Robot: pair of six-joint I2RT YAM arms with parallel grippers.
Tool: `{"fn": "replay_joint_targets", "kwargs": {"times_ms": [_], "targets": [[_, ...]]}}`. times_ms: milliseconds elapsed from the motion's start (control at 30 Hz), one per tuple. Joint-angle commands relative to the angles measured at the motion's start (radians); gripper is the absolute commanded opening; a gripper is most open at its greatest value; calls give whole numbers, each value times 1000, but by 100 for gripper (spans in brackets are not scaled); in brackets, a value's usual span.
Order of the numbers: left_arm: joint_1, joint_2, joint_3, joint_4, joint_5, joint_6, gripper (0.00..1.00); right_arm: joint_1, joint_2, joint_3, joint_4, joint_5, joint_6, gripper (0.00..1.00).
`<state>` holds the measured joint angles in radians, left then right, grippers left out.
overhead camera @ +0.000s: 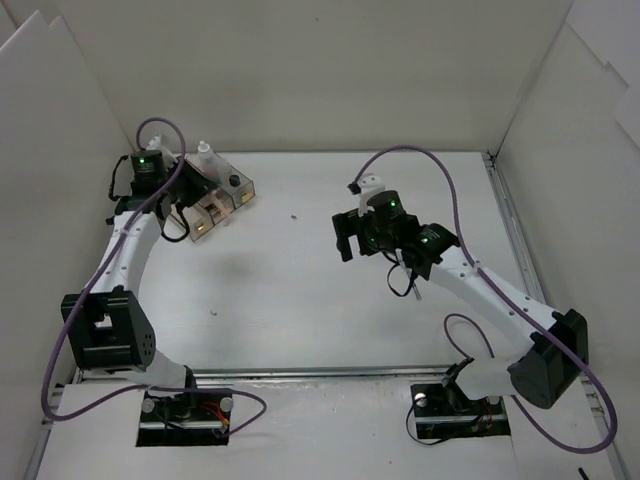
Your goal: Organize the makeup
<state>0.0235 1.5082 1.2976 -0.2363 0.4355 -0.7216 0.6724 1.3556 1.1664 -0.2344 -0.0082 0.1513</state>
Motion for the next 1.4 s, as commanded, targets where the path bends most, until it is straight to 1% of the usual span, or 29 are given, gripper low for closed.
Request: {"fn": "replay_joint_targets", "kwargs": {"times_ms": [0,67,100,267,367,400,500,533,567,600,633,667,733,767,867,933,1000,1033,1100,1133,1200,1233,1367], "targets": [[122,55,91,-49,-18,94,0,-26,-84,-46,-65,151,-39,92],[163,95,133,-55,-43,114,0,-39,-121,-88,-97,191,-38,92],[196,145,167,-46,-40,114,0,-49,-140,-102,-108,200,-35,92],[251,346,321,-58,-37,117,2,-68,-194,-183,-147,240,2,92],[262,432,396,-24,-43,114,4,-76,-219,-200,-183,277,10,92],[272,455,455,-40,-55,119,5,-82,-230,-203,-193,283,11,92],[283,543,557,-87,-69,131,7,-86,-248,-211,-235,321,17,91],[283,558,569,-90,-67,131,9,-85,-253,-212,-253,342,24,92],[294,575,577,-90,-67,129,16,-86,-263,-215,-261,352,25,92],[294,580,577,-90,-72,131,21,-91,-268,-214,-267,373,34,92],[294,580,574,-87,-75,129,27,-94,-271,-214,-281,376,36,92],[294,577,568,-84,-84,131,37,-100,-276,-212,-283,381,42,92],[294,569,551,-81,-103,139,43,-103,-270,-211,-289,384,54,92],[294,566,545,-84,-112,146,50,-112,-253,-206,-293,384,57,92],[294,552,546,-99,-124,159,58,-138,-198,-183,-304,360,59,91],[303,529,549,-118,-127,162,60,-184,-161,-174,-307,323,50,90],[303,488,540,-124,-133,162,61,-215,-90,-154,-310,268,36,87],[303,472,534,-133,-132,159,61,-253,-38,-146,-310,220,30,85],[291,414,522,-144,-132,149,61,-283,14,-128,-310,170,8,83],[291,393,508,-156,-138,149,61,-310,61,-116,-309,133,-7,79],[251,330,490,-167,-146,154,61,-344,108,-105,-310,114,-15,75],[240,308,471,-173,-141,154,61,-353,155,-100,-307,99,-22,70],[179,205,404,-176,-120,136,62,-393,260,-74,-307,31,-47,62]]}}
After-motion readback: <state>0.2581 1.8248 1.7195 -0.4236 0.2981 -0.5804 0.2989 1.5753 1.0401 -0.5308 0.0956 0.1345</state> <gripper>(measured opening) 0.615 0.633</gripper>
